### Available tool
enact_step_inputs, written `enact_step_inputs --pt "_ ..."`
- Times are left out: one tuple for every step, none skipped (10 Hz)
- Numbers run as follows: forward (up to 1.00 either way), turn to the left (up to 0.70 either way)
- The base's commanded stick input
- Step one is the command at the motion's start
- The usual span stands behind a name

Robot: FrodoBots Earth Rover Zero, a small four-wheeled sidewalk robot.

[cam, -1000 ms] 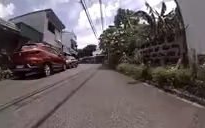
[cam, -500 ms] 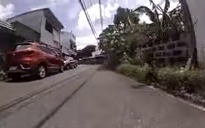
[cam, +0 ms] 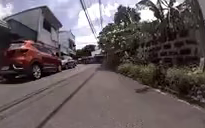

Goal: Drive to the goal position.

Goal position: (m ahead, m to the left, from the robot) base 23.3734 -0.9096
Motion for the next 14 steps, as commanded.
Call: enact_step_inputs --pt "0.70 0.00" --pt "0.70 0.00" --pt "0.70 0.06" --pt "0.70 0.16" --pt "0.70 0.31" --pt "0.70 0.35" --pt "0.70 0.35" --pt "0.70 0.19" --pt "0.70 0.00" --pt "0.70 0.00" --pt "0.70 0.00" --pt "0.70 0.00" --pt "0.70 0.00" --pt "0.70 0.00"
